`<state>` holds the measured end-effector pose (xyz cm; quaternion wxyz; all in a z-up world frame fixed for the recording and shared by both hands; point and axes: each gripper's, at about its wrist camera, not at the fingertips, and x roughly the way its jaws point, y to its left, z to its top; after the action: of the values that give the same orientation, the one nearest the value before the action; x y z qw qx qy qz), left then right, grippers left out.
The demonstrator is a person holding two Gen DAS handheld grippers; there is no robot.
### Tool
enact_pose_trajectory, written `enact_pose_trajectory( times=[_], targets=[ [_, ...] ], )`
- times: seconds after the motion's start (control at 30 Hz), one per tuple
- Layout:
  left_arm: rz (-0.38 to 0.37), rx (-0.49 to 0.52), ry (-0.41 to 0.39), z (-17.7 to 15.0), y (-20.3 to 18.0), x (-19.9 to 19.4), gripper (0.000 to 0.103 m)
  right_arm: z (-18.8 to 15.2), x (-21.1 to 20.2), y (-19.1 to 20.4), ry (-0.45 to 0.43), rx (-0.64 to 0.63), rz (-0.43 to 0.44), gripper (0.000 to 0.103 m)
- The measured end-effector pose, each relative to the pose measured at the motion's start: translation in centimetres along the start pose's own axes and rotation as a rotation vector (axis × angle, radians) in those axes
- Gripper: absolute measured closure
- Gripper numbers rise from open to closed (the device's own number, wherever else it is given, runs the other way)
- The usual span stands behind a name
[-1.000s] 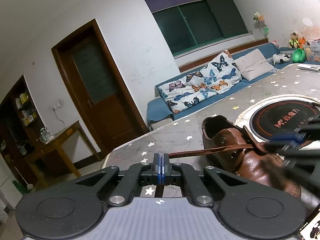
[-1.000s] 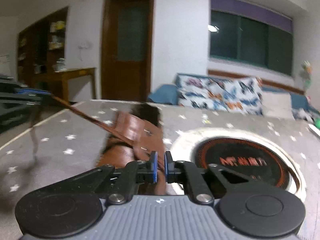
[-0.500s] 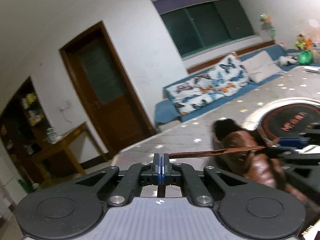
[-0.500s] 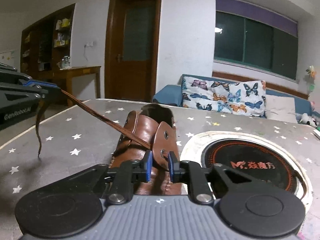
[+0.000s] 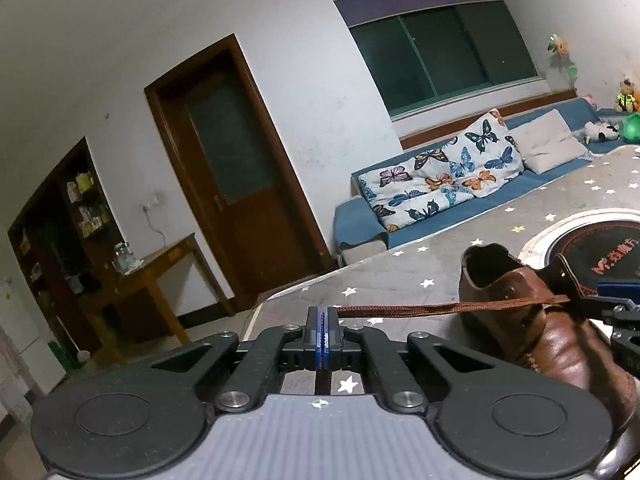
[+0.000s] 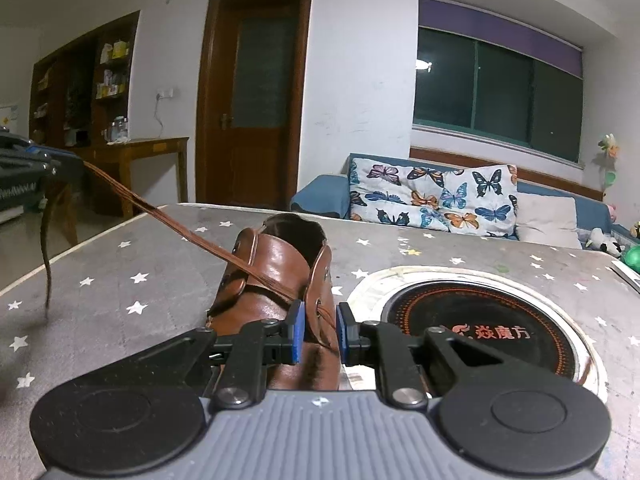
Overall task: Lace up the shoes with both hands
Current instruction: 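Draw the lace further through the eyelet with the left gripper, then open the left gripper and release the lace onto the mattress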
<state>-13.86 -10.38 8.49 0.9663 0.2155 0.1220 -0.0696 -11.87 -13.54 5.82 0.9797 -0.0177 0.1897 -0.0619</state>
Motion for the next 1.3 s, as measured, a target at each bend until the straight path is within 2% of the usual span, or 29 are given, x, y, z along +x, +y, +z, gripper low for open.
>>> enact_pose_trajectory(
  times=[0.37,1.13,1.2,1.3],
  targets=[
    [0.041,-0.026,-0.004,-0.1,1.3,-0.1,0.102,0.0,0.0,-0.2,0.001,0.008,0.001,0.088],
    [0.032,-0.021,0.020,-0.6,2.0,0.1,0.101,-0.3,0.5,-0.4,0.027,0.021,0.009,0.088],
    [0.012,-0.011,0.023,-0.7,1.9,0.0,0.101,-0.2,0.5,-0.4,0.028,0.020,0.006,0.088],
    [-0.088,0.052,0.037,-1.3,0.8,-0.5,0.097,-0.1,0.3,-0.5,0.028,0.021,0.019,0.088]
  ],
)
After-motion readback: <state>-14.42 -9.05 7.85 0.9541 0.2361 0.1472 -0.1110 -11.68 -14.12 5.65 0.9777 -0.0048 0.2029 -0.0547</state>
